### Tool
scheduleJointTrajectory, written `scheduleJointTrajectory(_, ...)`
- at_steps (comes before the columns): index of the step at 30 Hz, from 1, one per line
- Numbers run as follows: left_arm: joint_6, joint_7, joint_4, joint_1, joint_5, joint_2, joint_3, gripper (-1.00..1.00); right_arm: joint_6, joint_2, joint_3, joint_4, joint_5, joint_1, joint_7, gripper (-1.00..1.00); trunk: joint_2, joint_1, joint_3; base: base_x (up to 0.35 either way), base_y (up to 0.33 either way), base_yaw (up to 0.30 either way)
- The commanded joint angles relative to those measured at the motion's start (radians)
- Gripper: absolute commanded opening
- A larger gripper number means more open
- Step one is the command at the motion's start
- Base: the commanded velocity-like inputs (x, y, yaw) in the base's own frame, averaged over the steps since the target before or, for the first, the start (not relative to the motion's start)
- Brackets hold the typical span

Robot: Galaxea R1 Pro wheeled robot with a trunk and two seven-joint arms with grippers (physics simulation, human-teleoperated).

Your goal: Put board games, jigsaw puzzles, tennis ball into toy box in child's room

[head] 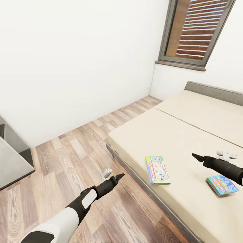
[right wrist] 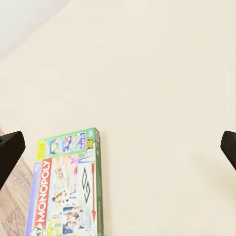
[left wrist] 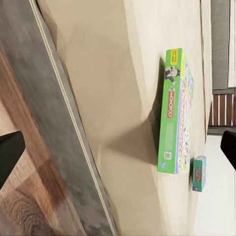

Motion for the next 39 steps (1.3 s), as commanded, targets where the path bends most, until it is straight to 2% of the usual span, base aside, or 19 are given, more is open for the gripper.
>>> scheduleJointTrajectory(1, 0.007, -0.006, 0.0, 0.0, 0.011, 0.001, -0.004, 1.0, 0.005, 0.0, -0.002, 0.0, 0.005, -0.001, 0.008, 1.0, 0.0, 0.0, -0.002, 0.0, 0.0, 0.0)
scheduleJointTrajectory(39, 0.01, -0.066, -0.001, -0.003, 0.009, 0.009, -0.005, 1.0, 0.005, 0.0, -0.002, 0.0, 0.005, -0.001, 0.008, 1.0, 0.0, 0.0, -0.064, 0.0, 0.0, 0.0)
